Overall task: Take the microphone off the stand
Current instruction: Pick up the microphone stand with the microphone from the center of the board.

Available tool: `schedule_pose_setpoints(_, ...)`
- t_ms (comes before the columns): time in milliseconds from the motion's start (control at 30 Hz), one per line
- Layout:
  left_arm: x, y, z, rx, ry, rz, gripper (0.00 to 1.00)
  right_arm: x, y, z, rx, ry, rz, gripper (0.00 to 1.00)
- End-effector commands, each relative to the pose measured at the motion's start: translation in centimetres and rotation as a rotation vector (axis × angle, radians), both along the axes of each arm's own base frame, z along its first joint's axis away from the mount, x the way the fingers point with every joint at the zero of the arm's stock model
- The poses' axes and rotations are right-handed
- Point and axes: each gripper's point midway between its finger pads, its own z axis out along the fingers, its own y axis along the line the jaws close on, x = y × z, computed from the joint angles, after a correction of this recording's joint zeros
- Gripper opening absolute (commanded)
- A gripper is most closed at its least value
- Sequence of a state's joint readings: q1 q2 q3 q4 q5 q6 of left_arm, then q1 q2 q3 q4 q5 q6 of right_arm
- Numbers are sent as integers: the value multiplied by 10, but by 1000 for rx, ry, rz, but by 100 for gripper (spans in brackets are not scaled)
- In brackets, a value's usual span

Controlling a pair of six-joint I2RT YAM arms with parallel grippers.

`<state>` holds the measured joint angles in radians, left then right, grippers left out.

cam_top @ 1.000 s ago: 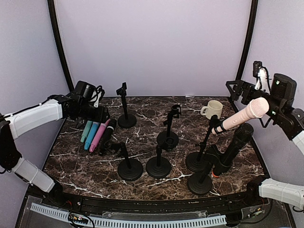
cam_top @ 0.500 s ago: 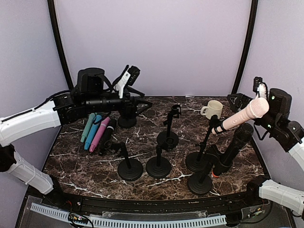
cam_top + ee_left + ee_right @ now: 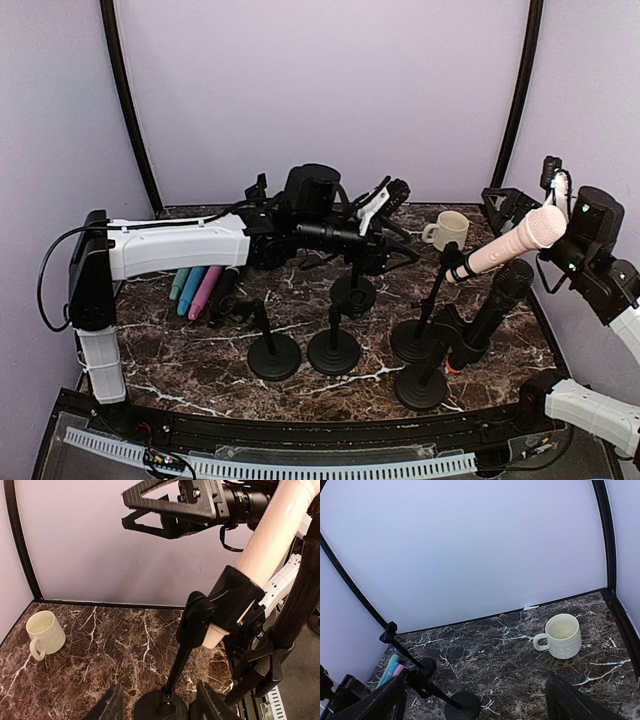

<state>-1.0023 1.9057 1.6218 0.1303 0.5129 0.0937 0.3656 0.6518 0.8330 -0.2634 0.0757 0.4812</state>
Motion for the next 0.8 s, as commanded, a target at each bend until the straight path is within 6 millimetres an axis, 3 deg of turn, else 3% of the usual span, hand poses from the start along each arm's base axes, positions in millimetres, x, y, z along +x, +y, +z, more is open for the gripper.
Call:
schedule_pose_setpoints(0, -8, -15, 10, -38, -27, -62, 49, -1, 1, 21, 39, -72, 12, 98)
schedule_pose_setpoints(267, -19, -33, -16, -3, 16, -124, 44, -2, 2, 18, 44, -72, 17, 98)
schedule_pose_setpoints(533, -30, -51, -26, 3, 27, -174, 44, -3, 1, 19, 48, -72, 16, 98)
schedule_pose_setpoints(767, -27, -60, -35, 6, 34, -171, 40, -4, 1, 18, 47, -68, 16, 98)
